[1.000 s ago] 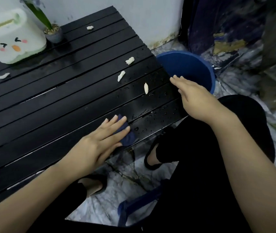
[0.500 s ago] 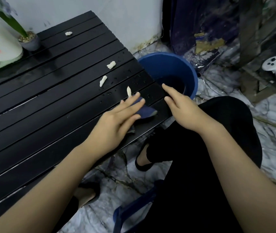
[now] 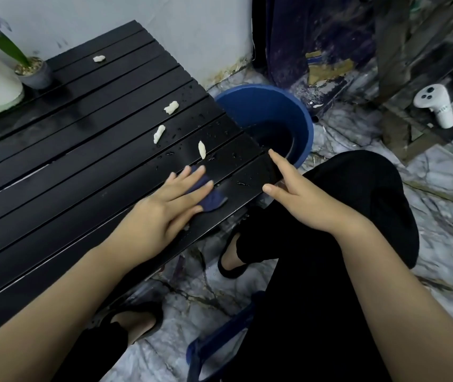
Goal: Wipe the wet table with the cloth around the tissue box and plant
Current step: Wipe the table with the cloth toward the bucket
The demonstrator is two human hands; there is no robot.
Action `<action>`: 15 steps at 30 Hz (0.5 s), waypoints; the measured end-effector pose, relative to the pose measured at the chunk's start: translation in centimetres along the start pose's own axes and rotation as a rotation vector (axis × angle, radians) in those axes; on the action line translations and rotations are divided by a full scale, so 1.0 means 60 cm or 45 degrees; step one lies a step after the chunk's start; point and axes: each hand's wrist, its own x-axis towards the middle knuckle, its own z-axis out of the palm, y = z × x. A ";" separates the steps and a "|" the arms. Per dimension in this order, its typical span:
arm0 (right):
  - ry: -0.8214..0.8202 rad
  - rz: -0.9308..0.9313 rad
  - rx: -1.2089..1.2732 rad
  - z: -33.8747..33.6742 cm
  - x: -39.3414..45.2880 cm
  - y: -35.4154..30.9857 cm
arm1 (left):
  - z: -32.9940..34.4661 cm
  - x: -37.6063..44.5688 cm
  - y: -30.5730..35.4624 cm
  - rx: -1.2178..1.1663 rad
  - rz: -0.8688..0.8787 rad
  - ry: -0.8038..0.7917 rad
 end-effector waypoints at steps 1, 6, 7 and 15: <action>0.004 -0.007 0.003 0.000 0.000 0.000 | 0.008 0.021 0.003 0.010 0.028 -0.012; 0.042 -0.028 -0.046 0.003 0.004 0.000 | 0.045 0.125 0.023 0.051 0.093 -0.018; 0.053 -0.029 -0.062 0.005 0.005 -0.001 | 0.051 0.143 0.027 0.043 0.083 -0.010; 0.126 -0.013 -0.001 0.012 0.007 -0.001 | 0.056 0.193 0.053 -0.364 -0.161 0.266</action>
